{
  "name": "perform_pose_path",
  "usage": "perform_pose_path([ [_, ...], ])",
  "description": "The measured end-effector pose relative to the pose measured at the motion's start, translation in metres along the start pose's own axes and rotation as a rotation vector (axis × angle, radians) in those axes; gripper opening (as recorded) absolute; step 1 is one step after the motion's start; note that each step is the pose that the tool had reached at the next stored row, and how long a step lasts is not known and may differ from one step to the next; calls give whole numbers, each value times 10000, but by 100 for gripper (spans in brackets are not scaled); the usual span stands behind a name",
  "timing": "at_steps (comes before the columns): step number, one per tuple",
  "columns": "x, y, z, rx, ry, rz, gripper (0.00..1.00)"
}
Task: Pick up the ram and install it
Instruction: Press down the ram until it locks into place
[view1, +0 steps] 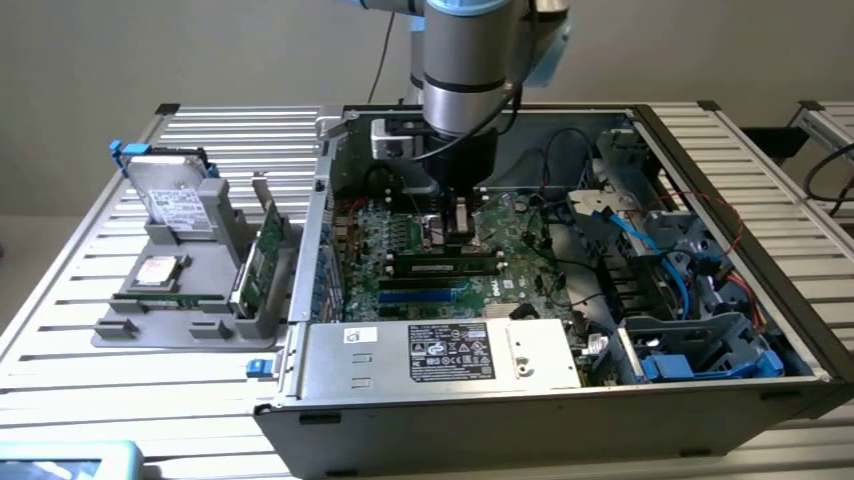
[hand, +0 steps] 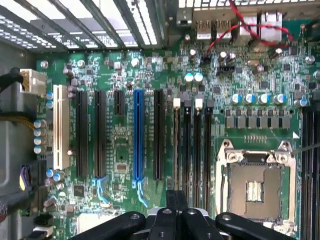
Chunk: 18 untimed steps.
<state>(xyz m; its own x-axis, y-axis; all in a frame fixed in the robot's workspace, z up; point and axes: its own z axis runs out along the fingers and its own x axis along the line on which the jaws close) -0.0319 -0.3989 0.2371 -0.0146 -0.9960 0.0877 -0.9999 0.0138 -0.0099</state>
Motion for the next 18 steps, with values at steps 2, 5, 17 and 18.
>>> perform_pose_path([
  [2,1,69,-1,9,1,-1,11],
  [5,-4,91,13,138,-3,12,11],
  [17,-56,150,79,210,7,17,11],
  [18,-56,156,79,208,10,17,11],
])
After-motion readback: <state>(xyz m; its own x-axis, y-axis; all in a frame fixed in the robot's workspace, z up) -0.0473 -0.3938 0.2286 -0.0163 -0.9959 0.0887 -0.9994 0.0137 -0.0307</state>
